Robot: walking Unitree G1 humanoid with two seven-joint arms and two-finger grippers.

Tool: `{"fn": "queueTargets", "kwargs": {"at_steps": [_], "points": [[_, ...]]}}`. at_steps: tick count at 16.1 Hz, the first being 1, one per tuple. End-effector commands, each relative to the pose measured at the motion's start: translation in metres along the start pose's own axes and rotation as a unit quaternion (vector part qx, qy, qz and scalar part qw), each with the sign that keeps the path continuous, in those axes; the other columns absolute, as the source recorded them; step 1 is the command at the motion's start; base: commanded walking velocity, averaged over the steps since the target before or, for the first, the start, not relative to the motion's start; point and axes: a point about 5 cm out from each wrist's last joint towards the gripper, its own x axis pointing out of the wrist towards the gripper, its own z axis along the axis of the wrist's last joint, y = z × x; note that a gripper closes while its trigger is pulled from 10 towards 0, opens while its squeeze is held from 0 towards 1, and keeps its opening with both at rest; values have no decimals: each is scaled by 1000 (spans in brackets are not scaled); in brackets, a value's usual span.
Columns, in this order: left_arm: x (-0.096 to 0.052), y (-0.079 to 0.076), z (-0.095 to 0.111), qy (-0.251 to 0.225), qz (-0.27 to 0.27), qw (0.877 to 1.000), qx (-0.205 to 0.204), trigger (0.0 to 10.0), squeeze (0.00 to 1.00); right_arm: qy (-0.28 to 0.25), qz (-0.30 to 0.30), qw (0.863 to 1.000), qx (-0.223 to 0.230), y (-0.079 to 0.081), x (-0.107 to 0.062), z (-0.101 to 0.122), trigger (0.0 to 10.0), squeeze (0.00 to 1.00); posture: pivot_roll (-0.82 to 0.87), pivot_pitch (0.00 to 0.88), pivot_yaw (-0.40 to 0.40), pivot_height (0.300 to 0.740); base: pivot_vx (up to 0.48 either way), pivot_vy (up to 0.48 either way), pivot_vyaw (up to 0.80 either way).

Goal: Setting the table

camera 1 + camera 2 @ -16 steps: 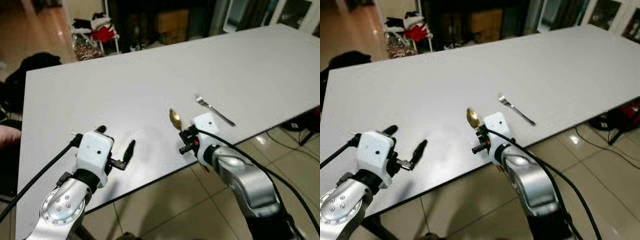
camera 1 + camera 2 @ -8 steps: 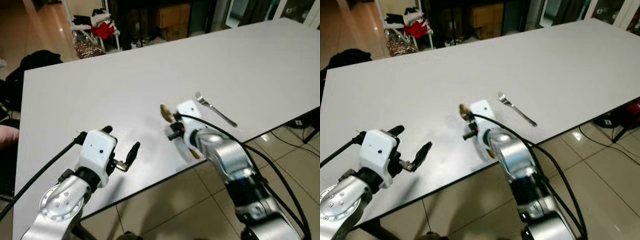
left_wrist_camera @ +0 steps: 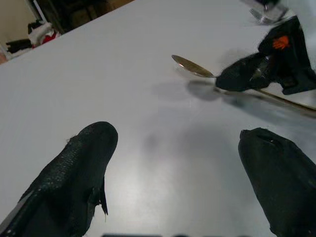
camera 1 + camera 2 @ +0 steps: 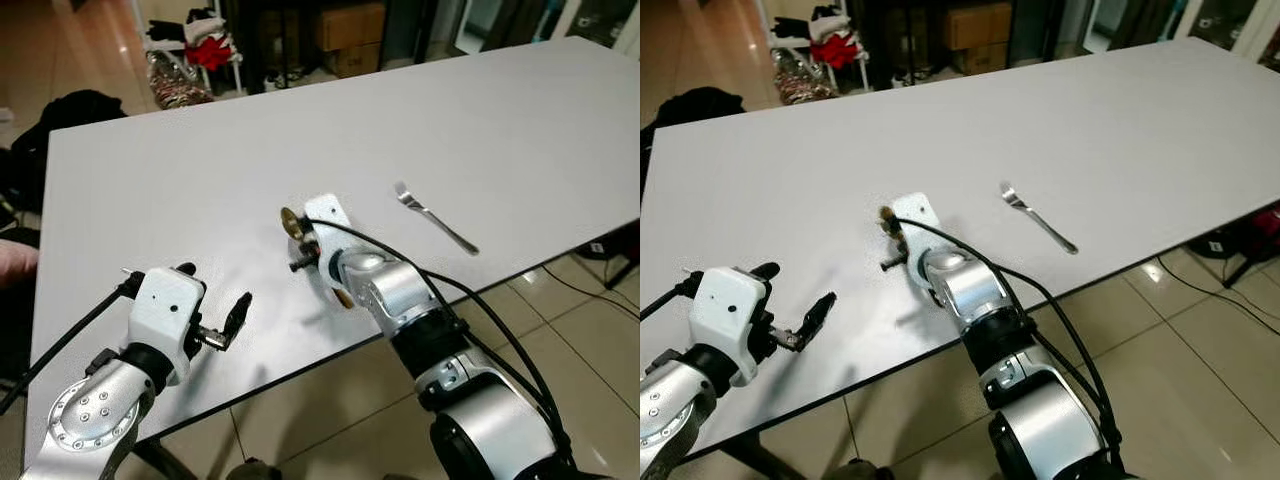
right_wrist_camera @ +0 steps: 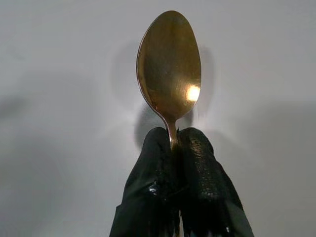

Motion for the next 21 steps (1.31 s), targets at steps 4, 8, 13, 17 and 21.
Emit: {"fn": "queueTargets", "kwargs": {"at_steps": [4,8,13,17,21], "points": [[0,-3,2,-2,-8,1000,-9,10000,0,26,-13,1000,7,6,10,-4,10000,729,-49,38,1,740,0,0,0],[2,-2,2,-3,-6,1000,-9,10000,0,8,-3,1000,28,9,12,3,10000,1000,-51,31,5,740,0,0,0],[7,1,7,-28,57,997,-48,10000,0,-91,40,994,38,-5,-27,40,10000,1000,-49,5,-4,740,0,0,0],[8,-3,5,-40,154,984,-78,10000,0,-220,20,975,9,-32,-86,21,10000,0,-63,0,-1,740,0,-180,0],[15,-16,5,-31,172,983,-60,10000,0,-182,-41,982,-38,-54,-111,-42,10000,0,-80,0,7,740,0,-480,400]]}}
